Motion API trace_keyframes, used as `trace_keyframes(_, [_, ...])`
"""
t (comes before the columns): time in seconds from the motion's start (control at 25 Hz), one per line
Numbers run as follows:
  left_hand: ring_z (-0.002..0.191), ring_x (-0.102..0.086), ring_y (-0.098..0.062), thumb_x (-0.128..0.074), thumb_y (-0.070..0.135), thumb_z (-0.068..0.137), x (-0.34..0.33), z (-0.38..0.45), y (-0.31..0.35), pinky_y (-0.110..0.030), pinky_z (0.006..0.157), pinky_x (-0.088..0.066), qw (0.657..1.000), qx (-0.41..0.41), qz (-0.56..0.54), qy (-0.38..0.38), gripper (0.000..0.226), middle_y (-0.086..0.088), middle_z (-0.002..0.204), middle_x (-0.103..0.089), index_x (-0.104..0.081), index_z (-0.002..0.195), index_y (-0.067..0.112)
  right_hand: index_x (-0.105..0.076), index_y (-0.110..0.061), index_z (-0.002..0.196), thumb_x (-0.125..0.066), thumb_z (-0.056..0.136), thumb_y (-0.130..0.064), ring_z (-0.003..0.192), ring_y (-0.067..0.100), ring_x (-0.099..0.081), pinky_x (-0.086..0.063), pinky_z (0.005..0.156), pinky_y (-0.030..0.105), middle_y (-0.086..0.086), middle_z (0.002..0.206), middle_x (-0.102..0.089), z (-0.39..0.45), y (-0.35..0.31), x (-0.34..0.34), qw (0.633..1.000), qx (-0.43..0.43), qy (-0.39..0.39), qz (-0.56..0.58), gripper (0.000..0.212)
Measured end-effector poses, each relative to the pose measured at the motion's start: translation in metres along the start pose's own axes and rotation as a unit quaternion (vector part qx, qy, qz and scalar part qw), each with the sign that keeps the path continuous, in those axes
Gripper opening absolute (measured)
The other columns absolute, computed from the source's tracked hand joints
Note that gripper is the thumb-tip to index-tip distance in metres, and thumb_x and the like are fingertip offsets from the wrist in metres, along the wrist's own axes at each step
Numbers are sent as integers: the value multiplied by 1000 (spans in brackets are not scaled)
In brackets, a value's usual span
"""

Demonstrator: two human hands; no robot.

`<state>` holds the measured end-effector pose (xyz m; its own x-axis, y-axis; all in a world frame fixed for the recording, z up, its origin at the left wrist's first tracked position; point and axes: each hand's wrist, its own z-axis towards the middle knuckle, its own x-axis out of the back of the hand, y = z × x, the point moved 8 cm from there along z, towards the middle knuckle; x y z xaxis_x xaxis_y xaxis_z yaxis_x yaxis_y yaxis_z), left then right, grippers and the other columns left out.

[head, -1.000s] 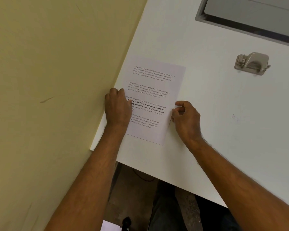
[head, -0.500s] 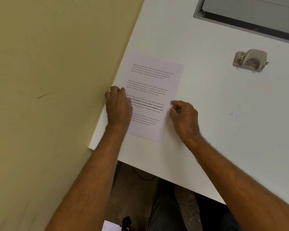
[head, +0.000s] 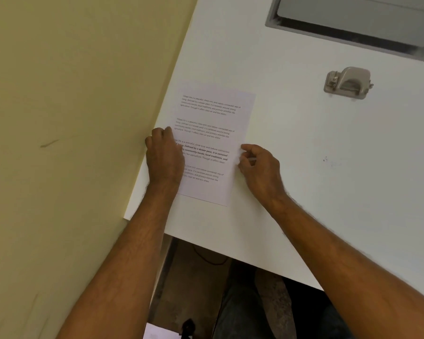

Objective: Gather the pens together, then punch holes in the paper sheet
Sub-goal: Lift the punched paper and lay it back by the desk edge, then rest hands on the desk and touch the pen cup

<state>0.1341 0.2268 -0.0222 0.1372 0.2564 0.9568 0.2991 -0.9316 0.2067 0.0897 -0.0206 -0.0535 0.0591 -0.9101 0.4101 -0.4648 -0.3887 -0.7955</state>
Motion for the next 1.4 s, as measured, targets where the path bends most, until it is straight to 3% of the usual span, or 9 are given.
trace_keyframes(0.2, [120,-53,-32,-63,32,98,-10,-43,79,-48,92,-47,995,-93,-15,42,42,-9,137,-56,-58,137,17,-68,-25,116,-55,105,-16,97,10,-69,-61,87,31,-11,117,-67,-35,25,70,994,7,88,67,20])
trace_keyframes(0.36, [126,-53,-30,-63,34,97,-50,-92,167,-47,99,-48,976,-195,-100,-8,44,-8,142,-54,-58,137,16,-63,-21,123,-54,105,-12,107,4,-61,-58,91,29,-11,123,-59,-64,62,136,983,28,179,31,22])
trace_keyframes(0.48, [147,-38,-32,-57,38,101,-84,-115,206,-46,119,-37,963,-239,-110,-59,55,-11,162,-39,-47,149,12,-51,-21,139,-55,105,-21,129,10,-49,-51,107,35,-9,141,-48,-77,99,175,971,17,233,-42,35])
trace_keyframes(0.6, [160,-16,-30,-42,49,105,-114,-129,223,-47,130,-17,959,-261,-66,-86,70,-10,172,-17,-27,161,10,-31,-15,158,-54,105,-31,153,19,-25,-30,125,41,2,165,-30,-81,138,198,955,-25,269,-122,60])
trace_keyframes(0.84, [162,-6,-29,-25,55,107,-147,-149,274,-46,131,-10,941,-330,-12,-66,76,-14,173,-10,-16,164,5,-9,-12,165,-34,107,-45,161,21,0,-3,131,42,6,174,-7,-73,168,197,936,-49,268,-224,71])
trace_keyframes(1.08, [162,-7,-25,-13,51,108,-154,-150,340,-41,132,-9,917,-373,-106,-87,73,-13,173,-13,-16,164,4,-13,-11,165,-29,108,-48,161,23,-5,-8,131,47,7,174,-10,-69,173,194,927,-40,293,-232,70])
trace_keyframes(1.2, [161,-13,-29,-24,40,109,-137,-136,338,-43,132,-9,907,-358,-212,-61,65,-15,171,-18,-22,162,1,-13,-7,164,-34,108,-46,161,23,-4,-13,130,51,10,173,-9,-69,164,188,935,1,262,-237,72])
trace_keyframes(1.32, [161,-14,-28,-22,39,109,-134,-101,310,-44,132,-8,937,-304,-170,-28,63,-15,171,-19,-24,162,3,-10,-3,164,-41,104,-60,161,26,-3,-10,131,48,14,173,-7,-59,148,170,928,40,217,-299,88])
trace_keyframes(1.4, [161,-12,-24,-14,41,109,-140,-99,309,-45,132,-9,921,-359,-135,-66,64,-12,172,-19,-22,163,6,-9,-2,163,-36,101,-68,161,29,-2,-8,131,46,16,173,-5,-44,139,160,920,41,204,-333,94])
